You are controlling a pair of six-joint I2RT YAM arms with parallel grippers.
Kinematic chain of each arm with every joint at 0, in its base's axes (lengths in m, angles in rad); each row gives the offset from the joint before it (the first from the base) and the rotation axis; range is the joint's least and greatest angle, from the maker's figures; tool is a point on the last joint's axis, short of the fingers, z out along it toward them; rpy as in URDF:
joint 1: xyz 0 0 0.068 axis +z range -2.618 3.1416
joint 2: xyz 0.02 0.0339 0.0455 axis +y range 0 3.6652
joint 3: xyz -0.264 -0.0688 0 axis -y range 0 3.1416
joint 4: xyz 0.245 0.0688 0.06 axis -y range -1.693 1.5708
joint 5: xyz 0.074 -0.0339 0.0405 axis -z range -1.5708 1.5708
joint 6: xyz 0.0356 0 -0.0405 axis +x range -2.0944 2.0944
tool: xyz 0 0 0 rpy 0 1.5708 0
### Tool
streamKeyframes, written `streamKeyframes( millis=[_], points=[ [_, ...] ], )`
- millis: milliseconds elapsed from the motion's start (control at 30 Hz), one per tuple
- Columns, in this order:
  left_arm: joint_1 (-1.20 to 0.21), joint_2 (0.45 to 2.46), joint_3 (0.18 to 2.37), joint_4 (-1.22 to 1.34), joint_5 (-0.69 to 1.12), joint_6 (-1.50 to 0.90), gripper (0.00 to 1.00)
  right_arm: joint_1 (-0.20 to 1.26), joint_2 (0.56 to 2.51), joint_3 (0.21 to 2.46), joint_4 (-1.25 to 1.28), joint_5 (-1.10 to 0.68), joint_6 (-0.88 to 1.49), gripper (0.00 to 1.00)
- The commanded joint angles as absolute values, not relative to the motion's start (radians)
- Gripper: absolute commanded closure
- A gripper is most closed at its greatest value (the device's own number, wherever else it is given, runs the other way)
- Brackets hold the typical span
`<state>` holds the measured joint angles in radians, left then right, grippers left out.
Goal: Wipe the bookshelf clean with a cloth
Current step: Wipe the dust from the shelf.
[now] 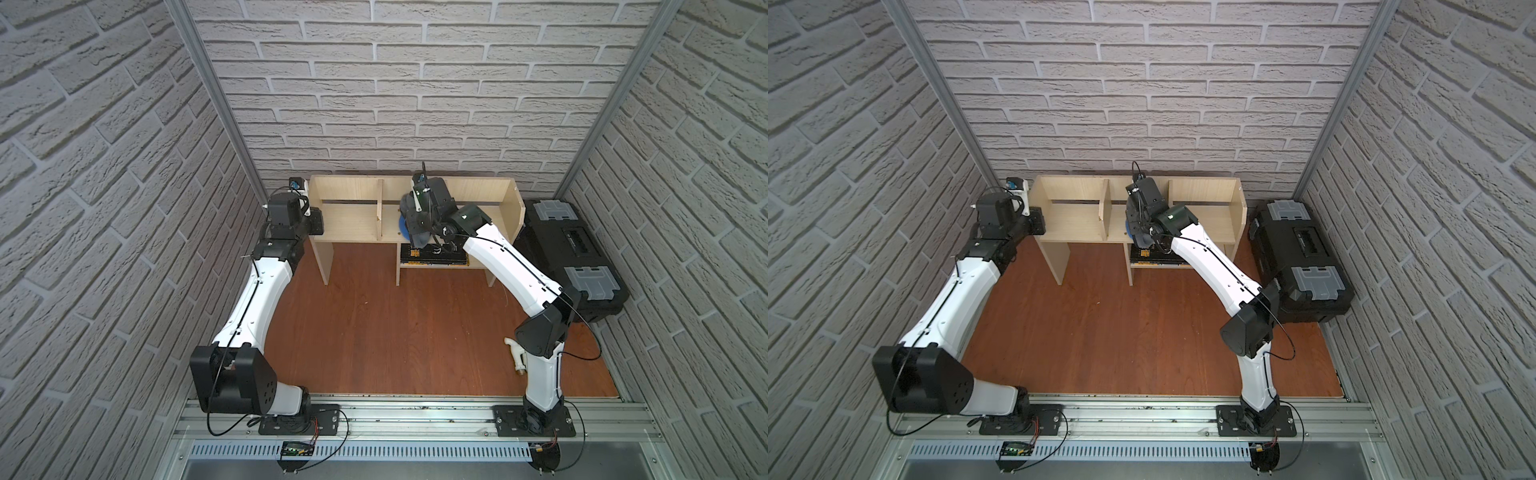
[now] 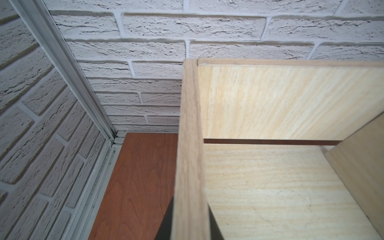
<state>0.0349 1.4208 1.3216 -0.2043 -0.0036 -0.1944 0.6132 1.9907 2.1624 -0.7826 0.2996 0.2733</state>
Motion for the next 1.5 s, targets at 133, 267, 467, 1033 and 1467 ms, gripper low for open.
streamKeyframes(
  millis=[133,267,467,1033,1467],
  points=[
    [0.032,1.449,1.293,-0.215,0.040,-0.201,1.00,0.641,1.861,1.977,-0.717,0.294,0.268,0.97],
    [0.030,1.445,1.296,-0.216,0.047,-0.204,1.00,0.641,1.844,1.986,-0.776,0.399,0.233,0.97],
    [0.031,1.419,1.302,-0.220,0.069,-0.215,1.00,0.673,1.855,1.997,-0.786,0.379,0.232,0.97],
    [0.033,1.389,1.288,-0.208,0.083,-0.242,1.00,0.937,2.073,2.599,-0.821,0.653,0.077,0.97],
    [0.043,1.372,1.275,-0.193,0.119,-0.265,1.00,0.940,2.069,2.467,-0.640,0.368,0.224,0.97]
  ],
)
